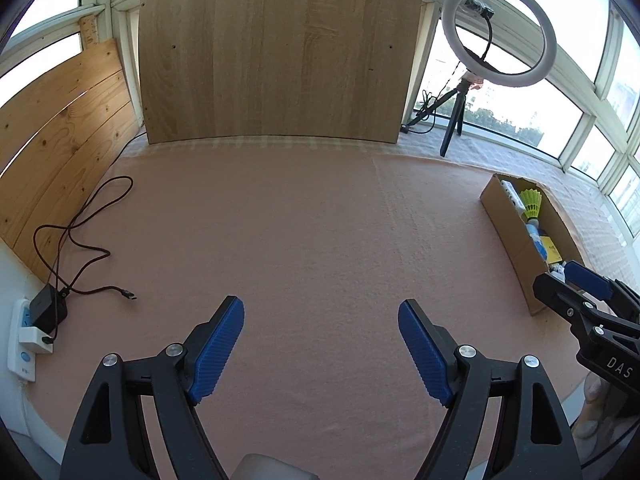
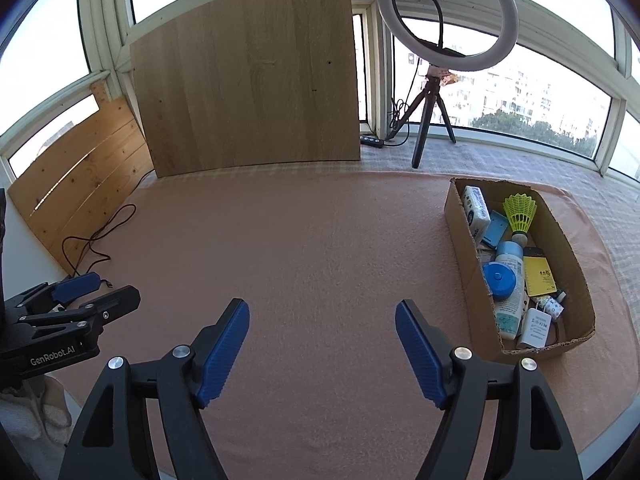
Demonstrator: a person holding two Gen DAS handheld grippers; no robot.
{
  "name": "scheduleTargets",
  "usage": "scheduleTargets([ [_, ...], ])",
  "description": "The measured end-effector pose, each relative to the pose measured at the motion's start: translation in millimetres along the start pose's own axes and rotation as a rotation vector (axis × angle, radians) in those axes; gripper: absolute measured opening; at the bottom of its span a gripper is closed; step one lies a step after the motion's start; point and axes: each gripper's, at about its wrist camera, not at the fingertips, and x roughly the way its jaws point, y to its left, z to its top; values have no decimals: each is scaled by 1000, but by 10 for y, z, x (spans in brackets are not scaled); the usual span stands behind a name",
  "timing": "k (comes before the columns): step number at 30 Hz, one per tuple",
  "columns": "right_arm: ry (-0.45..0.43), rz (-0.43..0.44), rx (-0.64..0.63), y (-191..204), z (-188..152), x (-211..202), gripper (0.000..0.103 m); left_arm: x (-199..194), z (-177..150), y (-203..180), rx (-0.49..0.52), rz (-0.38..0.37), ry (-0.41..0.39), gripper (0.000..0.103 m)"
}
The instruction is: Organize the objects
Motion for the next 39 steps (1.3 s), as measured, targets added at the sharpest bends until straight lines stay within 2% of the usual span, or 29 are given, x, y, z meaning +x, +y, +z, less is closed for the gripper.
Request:
scheduleTargets([
  [5, 1, -2, -3, 16, 1, -3, 75, -3, 4, 21, 0, 1, -2, 85],
  [39, 28, -13, 16, -111, -12, 88, 76, 129, 21, -80, 27, -2, 13, 85],
])
